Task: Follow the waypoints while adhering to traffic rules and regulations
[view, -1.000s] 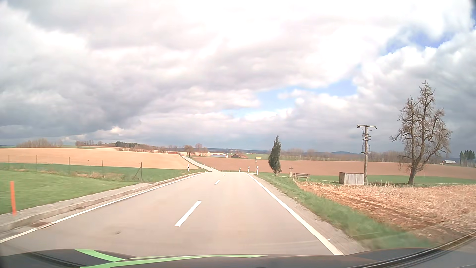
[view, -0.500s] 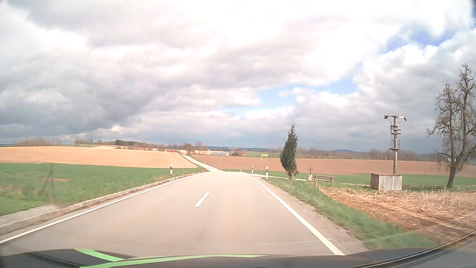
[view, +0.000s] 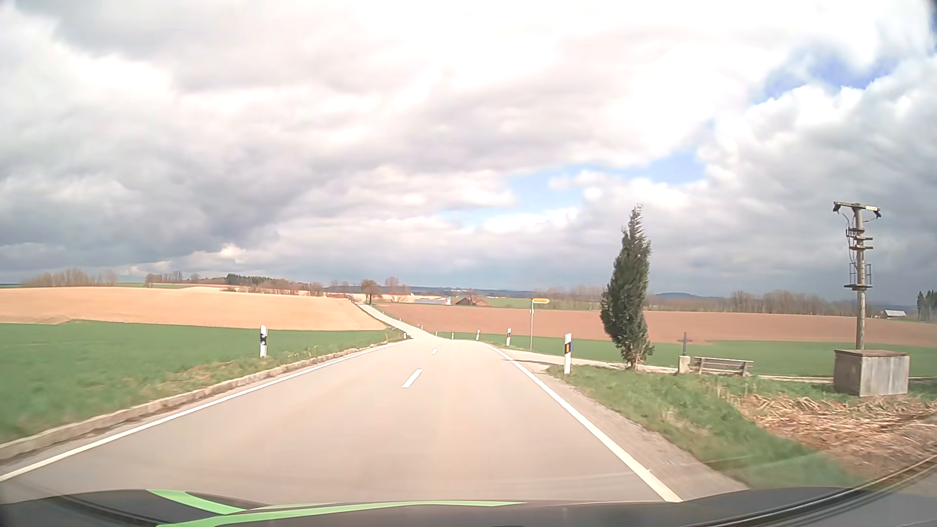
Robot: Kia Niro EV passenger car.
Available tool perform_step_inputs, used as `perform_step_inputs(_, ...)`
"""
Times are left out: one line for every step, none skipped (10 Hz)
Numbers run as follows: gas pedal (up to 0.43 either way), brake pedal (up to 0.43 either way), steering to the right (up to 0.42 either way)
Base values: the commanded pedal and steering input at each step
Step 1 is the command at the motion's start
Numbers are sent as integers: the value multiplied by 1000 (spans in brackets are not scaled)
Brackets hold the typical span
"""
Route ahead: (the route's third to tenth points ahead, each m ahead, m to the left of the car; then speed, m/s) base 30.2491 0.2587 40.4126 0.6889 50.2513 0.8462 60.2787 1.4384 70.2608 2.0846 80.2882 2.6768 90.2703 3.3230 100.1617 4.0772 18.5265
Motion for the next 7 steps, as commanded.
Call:
perform_step_inputs(67,0,0)
perform_step_inputs(67,0,0)
perform_step_inputs(79,0,0)
perform_step_inputs(79,0,0)
perform_step_inputs(79,0,0)
perform_step_inputs(79,0,0)
perform_step_inputs(79,0,0)
